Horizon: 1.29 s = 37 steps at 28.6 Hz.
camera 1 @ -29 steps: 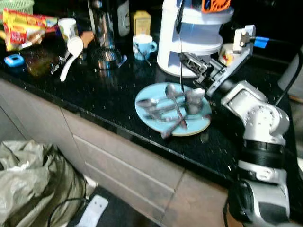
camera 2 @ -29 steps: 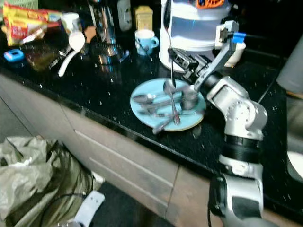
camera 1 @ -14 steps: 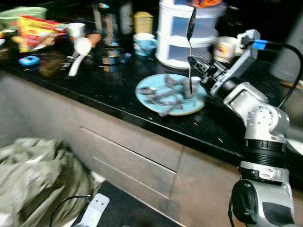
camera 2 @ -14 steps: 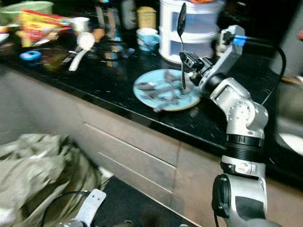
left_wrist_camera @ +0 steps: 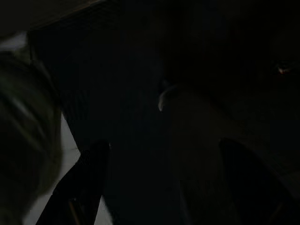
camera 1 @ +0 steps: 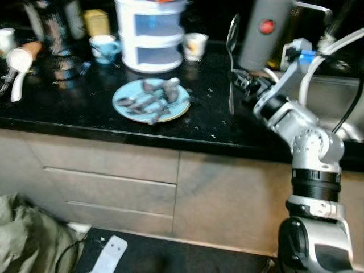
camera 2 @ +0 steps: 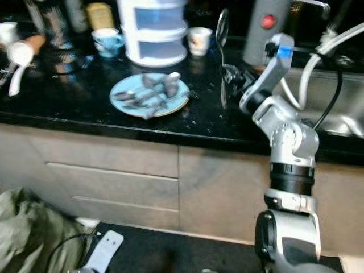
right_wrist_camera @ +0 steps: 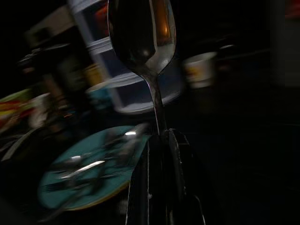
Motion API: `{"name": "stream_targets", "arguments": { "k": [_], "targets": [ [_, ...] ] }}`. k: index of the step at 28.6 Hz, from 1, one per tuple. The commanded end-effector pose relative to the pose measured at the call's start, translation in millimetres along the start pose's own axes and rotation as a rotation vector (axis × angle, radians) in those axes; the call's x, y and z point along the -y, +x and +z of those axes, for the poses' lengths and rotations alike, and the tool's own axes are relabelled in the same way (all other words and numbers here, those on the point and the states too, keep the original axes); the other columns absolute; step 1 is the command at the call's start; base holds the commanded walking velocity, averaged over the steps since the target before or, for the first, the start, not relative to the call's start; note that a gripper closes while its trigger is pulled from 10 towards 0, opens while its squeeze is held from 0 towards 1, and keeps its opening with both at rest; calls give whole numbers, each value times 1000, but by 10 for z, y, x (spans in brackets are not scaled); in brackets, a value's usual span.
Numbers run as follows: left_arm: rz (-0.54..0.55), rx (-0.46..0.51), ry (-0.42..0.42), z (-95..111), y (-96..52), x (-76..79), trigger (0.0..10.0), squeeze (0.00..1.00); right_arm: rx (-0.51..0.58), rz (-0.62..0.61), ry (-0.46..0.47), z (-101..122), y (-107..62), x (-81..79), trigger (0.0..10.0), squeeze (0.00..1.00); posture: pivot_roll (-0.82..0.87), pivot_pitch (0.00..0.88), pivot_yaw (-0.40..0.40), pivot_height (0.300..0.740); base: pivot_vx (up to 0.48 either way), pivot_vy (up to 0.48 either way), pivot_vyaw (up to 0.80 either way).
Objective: Kitchen organization
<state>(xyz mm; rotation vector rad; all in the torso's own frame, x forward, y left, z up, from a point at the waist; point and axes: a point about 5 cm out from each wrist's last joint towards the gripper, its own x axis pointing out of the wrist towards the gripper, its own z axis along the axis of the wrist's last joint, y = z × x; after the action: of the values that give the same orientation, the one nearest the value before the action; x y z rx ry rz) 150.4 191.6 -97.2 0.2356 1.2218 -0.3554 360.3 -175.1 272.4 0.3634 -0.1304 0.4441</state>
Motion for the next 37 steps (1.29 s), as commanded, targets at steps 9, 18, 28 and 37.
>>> {"name": "stream_targets", "arguments": {
  "k": [9,18,28,37],
  "targets": [
    [-9,2,-3,-27,12,48,10000,0,11,-44,-75,9,41,-10,10000,0,-44,0,-19,740,0,0,-667],
    [1,3,-9,-29,13,47,10000,0,-17,-54,-180,-33,86,-51,10000,0,-40,0,-23,740,0,-292,0],
    [-4,0,-9,-33,14,52,10000,0,-24,-56,-223,-48,110,-71,10000,0,-42,0,-24,740,0,-383,0],
    [-4,1,-7,-27,14,53,10000,0,-35,-50,-252,-69,133,-100,10000,0,-41,0,-25,740,0,-383,0]
  ]
}}
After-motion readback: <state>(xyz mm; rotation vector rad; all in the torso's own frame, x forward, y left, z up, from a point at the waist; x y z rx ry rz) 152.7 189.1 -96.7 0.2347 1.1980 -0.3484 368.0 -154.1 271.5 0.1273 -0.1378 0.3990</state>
